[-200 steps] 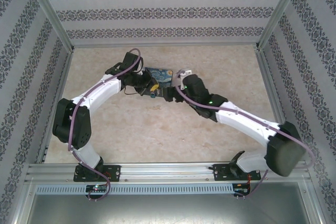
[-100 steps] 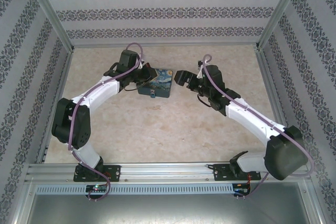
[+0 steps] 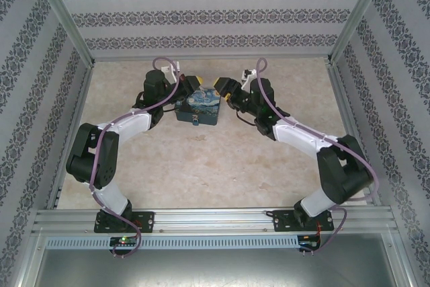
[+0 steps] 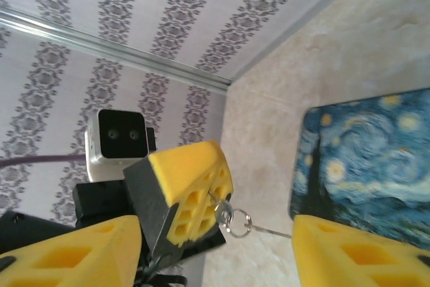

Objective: Unlock a padlock with a key

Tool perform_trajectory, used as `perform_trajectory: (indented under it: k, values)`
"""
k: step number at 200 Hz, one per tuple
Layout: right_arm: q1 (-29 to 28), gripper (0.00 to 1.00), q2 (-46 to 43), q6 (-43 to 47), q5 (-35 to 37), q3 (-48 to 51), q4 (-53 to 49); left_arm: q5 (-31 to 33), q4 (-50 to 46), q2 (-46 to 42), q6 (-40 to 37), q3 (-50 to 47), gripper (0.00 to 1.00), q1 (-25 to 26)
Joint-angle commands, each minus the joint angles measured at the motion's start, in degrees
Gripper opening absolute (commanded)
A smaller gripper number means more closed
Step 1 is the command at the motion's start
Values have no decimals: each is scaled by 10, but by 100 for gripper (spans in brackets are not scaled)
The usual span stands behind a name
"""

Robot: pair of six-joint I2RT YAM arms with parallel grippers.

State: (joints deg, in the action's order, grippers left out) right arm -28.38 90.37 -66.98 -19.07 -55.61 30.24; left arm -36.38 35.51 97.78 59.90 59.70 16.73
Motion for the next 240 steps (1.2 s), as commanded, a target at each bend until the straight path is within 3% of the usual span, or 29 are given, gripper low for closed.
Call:
perform_trajectory:
  k: [1,69,111,240]
  values:
    - [-7,56,25,-44,-23,-39,91,5,133,10,72,-7,0,-6]
    - [-7,46,92,-74,-37,-79,174,18,203,13,146,-37,0,-6]
    - [-13,39,118,-84,-54,-87,194,18,199,6,145,-43,0,-6]
    - [-24,34,107,-89,-59,-22,220,21,184,-5,143,-34,0,-6]
